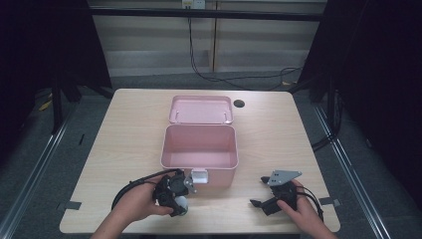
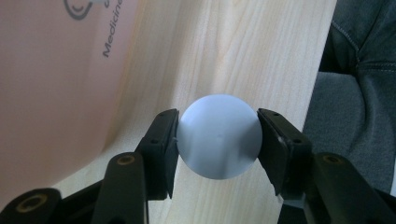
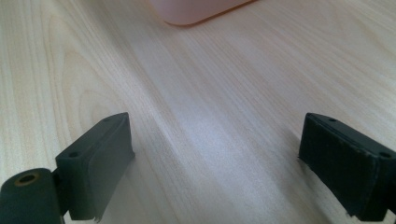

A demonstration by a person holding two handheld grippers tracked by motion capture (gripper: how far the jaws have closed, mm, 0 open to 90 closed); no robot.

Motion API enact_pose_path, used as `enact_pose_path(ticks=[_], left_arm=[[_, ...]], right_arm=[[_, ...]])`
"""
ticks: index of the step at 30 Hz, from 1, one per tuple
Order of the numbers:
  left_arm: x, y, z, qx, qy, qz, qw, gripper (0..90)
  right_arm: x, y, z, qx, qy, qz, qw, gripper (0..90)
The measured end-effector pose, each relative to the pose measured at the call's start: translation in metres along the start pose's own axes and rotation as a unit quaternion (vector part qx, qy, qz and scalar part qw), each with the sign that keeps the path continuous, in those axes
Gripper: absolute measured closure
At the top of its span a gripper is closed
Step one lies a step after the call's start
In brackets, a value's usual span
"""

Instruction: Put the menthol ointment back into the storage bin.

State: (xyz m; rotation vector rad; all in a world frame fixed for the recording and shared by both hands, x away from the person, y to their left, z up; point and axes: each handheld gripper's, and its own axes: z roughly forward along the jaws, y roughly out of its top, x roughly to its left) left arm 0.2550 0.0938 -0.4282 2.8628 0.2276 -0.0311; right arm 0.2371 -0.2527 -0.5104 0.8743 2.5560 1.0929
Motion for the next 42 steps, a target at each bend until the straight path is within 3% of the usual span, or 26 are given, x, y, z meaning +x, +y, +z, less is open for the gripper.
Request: enact_pose_path(ticks=[9, 18, 30, 42], left_arm=[[-0.001, 0.003, -0.004, 0.033, -0.008, -0.008, 0.9994, 50.2], [-0.002, 0.004, -0.015, 0.045, -0.012, -0.017, 0.9988, 50.3], [0.001, 0.009, -0.047, 0.086, -0.023, -0.039, 0.9953, 50.4], [0.008, 0.010, -0.081, 0.083, -0.033, -0.063, 0.9940, 50.4]], right_arm=[[0.000, 0.000, 0.000, 0.000, 0.000, 0.000, 1.0000, 9.2], [0.000, 0.000, 0.000, 0.000, 0.000, 0.000, 1.0000, 9.2], [0.000, 0.000, 0.000, -0.001, 0.000, -0.001, 1.0000, 9.2], [0.000, 0.000, 0.000, -0.001, 0.000, 0.000, 1.0000, 9.2]])
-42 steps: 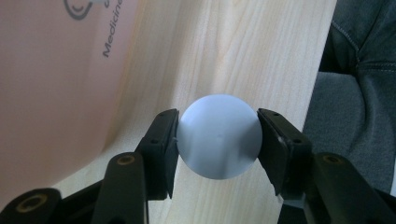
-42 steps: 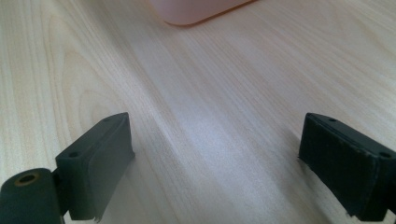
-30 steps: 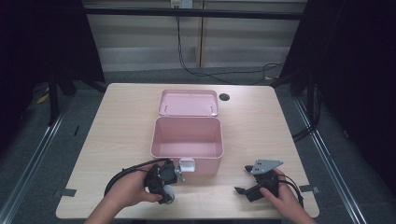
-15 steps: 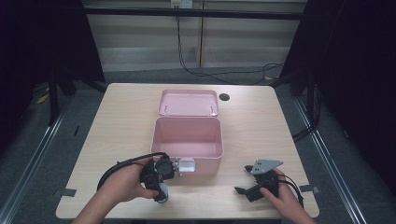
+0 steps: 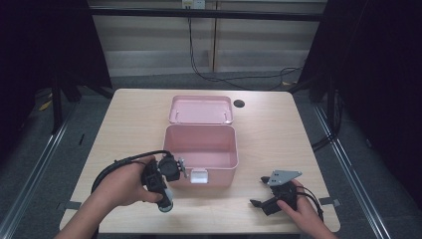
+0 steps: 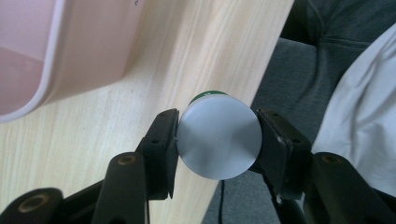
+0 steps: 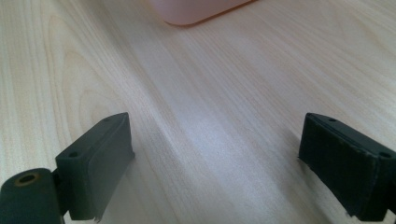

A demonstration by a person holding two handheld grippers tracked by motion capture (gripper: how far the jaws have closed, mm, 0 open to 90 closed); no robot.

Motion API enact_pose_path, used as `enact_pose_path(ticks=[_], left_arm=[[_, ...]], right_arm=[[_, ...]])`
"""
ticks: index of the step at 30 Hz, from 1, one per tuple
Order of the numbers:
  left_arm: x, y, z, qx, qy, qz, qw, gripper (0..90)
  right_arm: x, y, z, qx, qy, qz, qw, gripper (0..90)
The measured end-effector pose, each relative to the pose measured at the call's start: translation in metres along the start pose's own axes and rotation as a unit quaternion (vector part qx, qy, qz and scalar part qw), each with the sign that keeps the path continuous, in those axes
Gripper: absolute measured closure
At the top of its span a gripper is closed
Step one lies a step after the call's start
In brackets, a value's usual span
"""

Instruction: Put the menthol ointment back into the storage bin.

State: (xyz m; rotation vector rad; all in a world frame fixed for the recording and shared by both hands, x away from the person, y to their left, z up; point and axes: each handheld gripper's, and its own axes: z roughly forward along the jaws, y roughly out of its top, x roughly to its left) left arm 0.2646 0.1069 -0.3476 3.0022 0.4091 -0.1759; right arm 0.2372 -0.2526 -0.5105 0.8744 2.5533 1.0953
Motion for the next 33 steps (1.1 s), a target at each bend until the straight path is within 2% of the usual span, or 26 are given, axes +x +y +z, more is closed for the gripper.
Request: enact_pose_path(ticks=[2, 5, 7, 12, 17, 21, 25, 30, 33], left_arm=[[0.001, 0.000, -0.005, -0.001, -0.001, -0.007, 1.0000, 50.4], [0.004, 0.000, -0.015, -0.001, 0.002, -0.007, 1.0000, 50.4], [0.005, 0.000, -0.021, -0.004, 0.002, -0.018, 0.9998, 50.4], [0.008, 0.004, -0.036, -0.004, 0.002, -0.029, 0.9996, 50.4], [0.011, 0.008, -0.051, -0.011, 0.000, -0.030, 0.9995, 50.4], [0.014, 0.011, -0.060, -0.011, -0.003, -0.043, 0.9990, 50.4], [0.022, 0.015, -0.070, -0.009, -0.007, -0.052, 0.9986, 50.4], [0.031, 0.019, -0.080, -0.015, -0.002, -0.070, 0.9975, 50.5], [0.037, 0.023, -0.085, -0.013, 0.002, -0.069, 0.9975, 50.4]], right_arm=[[0.000, 0.000, 0.000, 0.000, 0.000, 0.000, 1.0000, 9.2], [0.000, 0.000, 0.000, 0.000, 0.000, 0.000, 1.0000, 9.2], [0.000, 0.000, 0.000, 0.000, 0.000, 0.000, 1.0000, 9.2], [0.000, 0.000, 0.000, 0.000, 0.000, 0.000, 1.0000, 9.2], [0.000, 0.000, 0.000, 0.001, 0.000, 0.000, 1.0000, 9.2], [0.000, 0.000, 0.000, 0.001, 0.000, 0.000, 1.0000, 9.2], [0.000, 0.000, 0.000, 0.001, 0.000, 0.000, 1.0000, 9.2], [0.000, 0.000, 0.000, 0.001, 0.001, 0.000, 1.0000, 9.2], [0.000, 0.000, 0.000, 0.001, 0.001, 0.000, 1.0000, 9.2]])
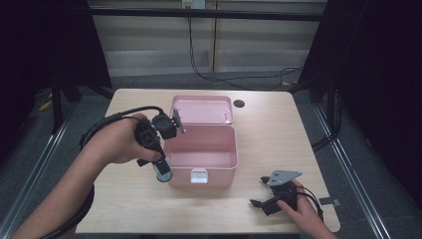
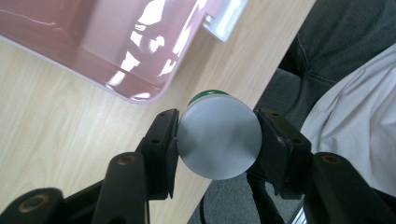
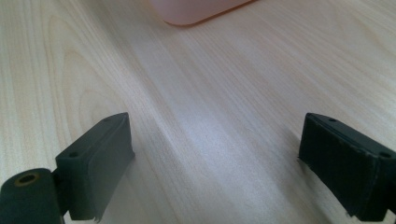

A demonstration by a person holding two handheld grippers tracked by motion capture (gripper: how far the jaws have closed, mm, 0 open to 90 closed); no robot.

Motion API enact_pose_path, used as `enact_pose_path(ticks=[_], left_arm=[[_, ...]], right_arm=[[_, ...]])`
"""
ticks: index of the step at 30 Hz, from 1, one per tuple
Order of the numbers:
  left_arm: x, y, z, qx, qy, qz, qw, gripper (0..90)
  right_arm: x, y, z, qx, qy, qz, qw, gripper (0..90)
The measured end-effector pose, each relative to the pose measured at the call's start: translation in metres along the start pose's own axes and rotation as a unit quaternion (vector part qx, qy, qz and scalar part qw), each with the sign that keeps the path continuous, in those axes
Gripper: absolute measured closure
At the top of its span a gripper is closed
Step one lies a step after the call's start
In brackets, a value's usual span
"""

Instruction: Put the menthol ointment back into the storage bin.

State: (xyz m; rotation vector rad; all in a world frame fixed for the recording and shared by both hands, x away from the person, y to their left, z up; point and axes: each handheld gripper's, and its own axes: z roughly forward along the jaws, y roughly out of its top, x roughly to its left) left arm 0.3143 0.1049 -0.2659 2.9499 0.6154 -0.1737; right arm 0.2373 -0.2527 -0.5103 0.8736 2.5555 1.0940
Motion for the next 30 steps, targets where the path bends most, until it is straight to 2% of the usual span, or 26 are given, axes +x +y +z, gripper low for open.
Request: enact_pose_path(ticks=[3, 4, 6, 8, 9, 14, 21, 30], left_arm=[[0.003, 0.006, -0.004, -0.001, 0.002, -0.009, 1.0000, 50.4], [0.004, 0.008, -0.005, -0.005, 0.000, -0.017, 0.9998, 50.5], [0.007, 0.013, -0.008, -0.001, 0.005, -0.010, 0.9999, 50.4], [0.009, 0.017, -0.008, -0.006, 0.007, -0.024, 0.9997, 50.4], [0.011, 0.020, -0.009, -0.002, 0.010, -0.019, 0.9998, 50.5], [0.016, 0.035, -0.008, -0.004, 0.011, -0.025, 0.9996, 50.4], [0.021, 0.055, -0.006, -0.008, 0.011, -0.021, 0.9997, 50.4], [0.033, 0.073, 0.006, -0.010, 0.010, -0.033, 0.9994, 50.5]], right_arm=[[0.000, 0.000, 0.000, 0.000, 0.000, 0.000, 1.0000, 9.2], [0.000, 0.000, 0.000, 0.000, 0.000, 0.000, 1.0000, 9.2], [0.000, 0.000, 0.000, 0.000, 0.000, 0.000, 1.0000, 9.2], [0.000, 0.000, 0.000, 0.000, 0.000, 0.000, 1.0000, 9.2], [0.000, 0.000, 0.000, 0.000, 0.000, 0.000, 1.0000, 9.2], [0.000, 0.000, 0.000, 0.000, 0.000, 0.000, 1.0000, 9.2], [0.000, 0.000, 0.000, 0.001, 0.001, 0.000, 1.0000, 9.2], [0.000, 0.000, 0.000, 0.001, 0.000, 0.000, 1.0000, 9.2]])
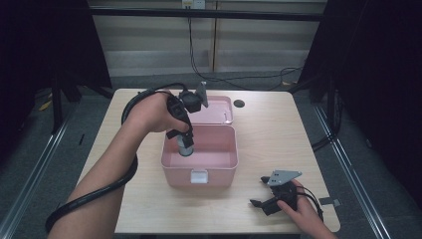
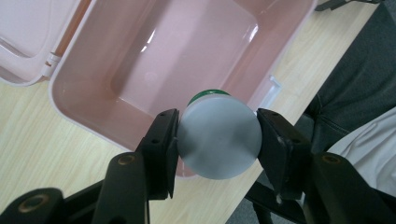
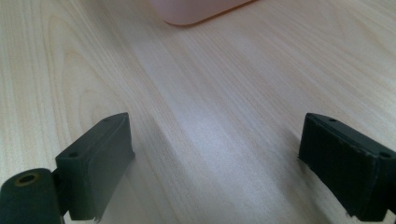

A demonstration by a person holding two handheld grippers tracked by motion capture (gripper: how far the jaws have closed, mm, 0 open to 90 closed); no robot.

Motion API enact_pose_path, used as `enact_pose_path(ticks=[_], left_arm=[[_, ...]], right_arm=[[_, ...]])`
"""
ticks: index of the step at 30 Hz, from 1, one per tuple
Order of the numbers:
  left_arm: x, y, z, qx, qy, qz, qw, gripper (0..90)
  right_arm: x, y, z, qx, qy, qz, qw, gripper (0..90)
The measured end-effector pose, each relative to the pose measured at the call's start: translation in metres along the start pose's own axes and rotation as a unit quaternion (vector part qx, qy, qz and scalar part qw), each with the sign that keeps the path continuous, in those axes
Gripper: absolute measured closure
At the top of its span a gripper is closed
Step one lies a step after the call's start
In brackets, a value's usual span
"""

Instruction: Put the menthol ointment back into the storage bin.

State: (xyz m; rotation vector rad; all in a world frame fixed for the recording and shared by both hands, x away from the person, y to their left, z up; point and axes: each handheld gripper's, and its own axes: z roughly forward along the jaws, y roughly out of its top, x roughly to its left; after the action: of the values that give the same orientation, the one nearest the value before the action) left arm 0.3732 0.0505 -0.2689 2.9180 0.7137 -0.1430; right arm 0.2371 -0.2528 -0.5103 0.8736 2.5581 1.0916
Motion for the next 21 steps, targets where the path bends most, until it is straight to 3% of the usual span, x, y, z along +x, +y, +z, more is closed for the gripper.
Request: enact_pose_path(ticks=[21], left_arm=[[0.034, 0.010, 0.052, 0.020, -0.006, -0.031, 0.9993, 50.5]], right_arm=[[0.000, 0.000, 0.000, 0.000, 0.000, 0.001, 1.0000, 9.2]])
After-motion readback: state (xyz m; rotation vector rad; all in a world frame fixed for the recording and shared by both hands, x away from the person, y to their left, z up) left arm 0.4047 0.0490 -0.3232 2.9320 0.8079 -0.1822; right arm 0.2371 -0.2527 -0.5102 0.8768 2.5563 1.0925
